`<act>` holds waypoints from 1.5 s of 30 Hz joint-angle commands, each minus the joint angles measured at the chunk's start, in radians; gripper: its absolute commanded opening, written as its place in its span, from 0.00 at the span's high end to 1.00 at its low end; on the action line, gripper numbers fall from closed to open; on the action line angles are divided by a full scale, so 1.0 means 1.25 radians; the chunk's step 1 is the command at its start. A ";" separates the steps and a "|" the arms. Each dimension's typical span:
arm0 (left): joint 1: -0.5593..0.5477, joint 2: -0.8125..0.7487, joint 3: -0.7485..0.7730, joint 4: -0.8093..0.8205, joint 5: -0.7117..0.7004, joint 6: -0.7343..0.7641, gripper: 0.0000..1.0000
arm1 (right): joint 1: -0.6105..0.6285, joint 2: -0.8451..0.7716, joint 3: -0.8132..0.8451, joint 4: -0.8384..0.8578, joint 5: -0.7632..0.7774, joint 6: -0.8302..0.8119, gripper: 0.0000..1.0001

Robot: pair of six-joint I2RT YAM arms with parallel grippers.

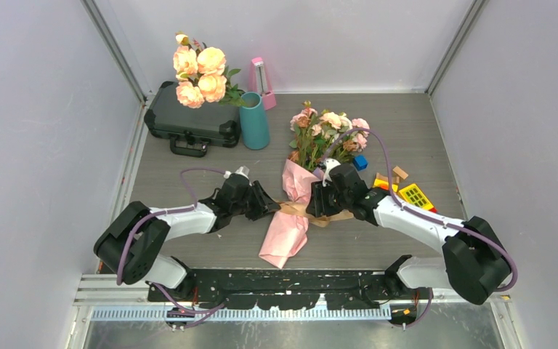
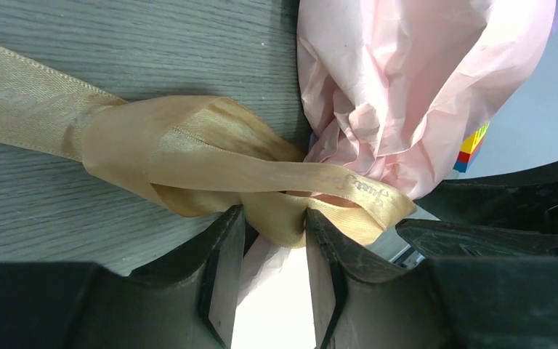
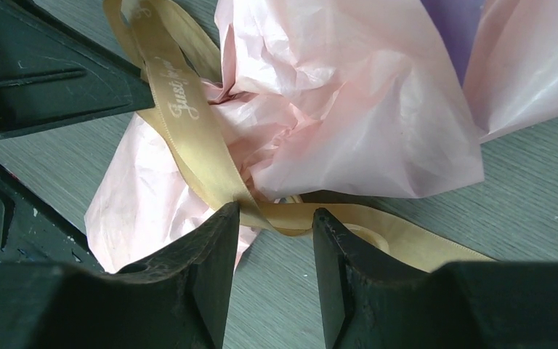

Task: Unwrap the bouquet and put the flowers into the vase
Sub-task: Untie the ribbon from the wrapping paper.

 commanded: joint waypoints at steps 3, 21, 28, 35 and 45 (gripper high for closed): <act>-0.002 -0.033 0.020 -0.034 -0.046 0.042 0.57 | -0.003 0.025 0.023 0.031 -0.031 -0.017 0.52; -0.001 -0.050 0.062 -0.091 -0.080 0.086 0.61 | -0.004 -0.023 0.008 0.001 0.005 0.010 0.86; -0.001 -0.071 0.065 -0.107 -0.091 0.099 0.77 | -0.003 -0.071 -0.007 -0.013 0.026 0.027 0.98; -0.001 -0.074 0.061 -0.106 -0.073 0.101 0.78 | -0.003 -0.117 -0.013 -0.042 0.077 0.041 1.00; 0.009 -0.117 0.038 -0.176 -0.151 0.121 0.60 | -0.003 -0.230 -0.029 -0.106 0.252 0.091 1.00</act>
